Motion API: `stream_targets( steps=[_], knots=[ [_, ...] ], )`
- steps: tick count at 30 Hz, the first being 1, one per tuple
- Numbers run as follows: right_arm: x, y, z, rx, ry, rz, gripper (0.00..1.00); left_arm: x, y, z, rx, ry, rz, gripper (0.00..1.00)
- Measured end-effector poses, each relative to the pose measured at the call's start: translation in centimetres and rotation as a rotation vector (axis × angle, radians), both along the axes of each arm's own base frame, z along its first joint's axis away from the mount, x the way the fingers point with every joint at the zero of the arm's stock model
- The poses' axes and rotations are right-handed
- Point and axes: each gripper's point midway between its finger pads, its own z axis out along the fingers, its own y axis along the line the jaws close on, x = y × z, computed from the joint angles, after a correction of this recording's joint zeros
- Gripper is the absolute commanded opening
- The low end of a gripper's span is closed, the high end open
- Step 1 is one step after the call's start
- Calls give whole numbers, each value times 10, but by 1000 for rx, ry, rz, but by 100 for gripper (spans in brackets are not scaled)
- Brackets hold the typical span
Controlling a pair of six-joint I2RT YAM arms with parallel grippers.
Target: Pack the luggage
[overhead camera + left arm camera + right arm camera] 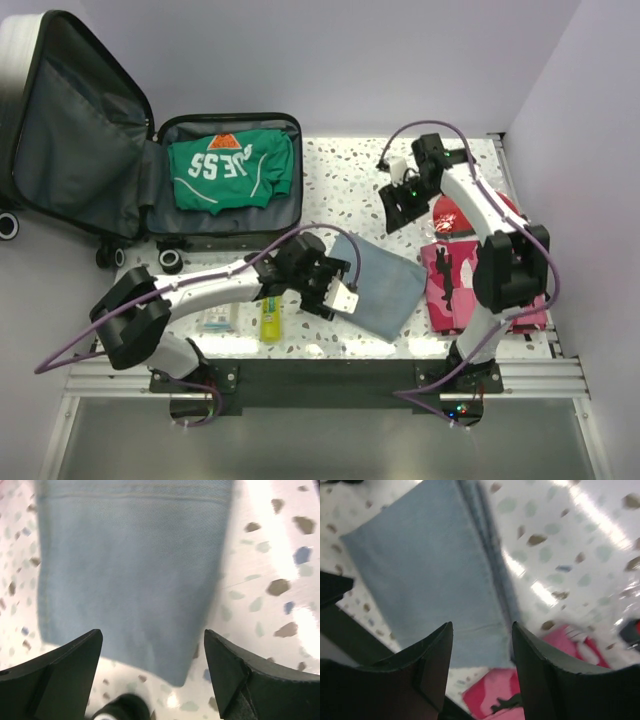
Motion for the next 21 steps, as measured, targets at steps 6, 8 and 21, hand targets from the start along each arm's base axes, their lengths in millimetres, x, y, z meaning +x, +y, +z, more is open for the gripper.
stream_targets(
  steps=[6, 8, 21],
  knots=[
    [-103, -6, 12, 86, 42, 60, 55, -24, -3, -28, 60, -2, -134, 82],
    [-131, -11, 15, 98, 0, 99, 55, -24, 5, -36, 73, 0, -143, 82],
    [-151, -23, -31, -93, -107, 294, 34, -2, 15, -60, 117, -27, -225, 59]
  ],
)
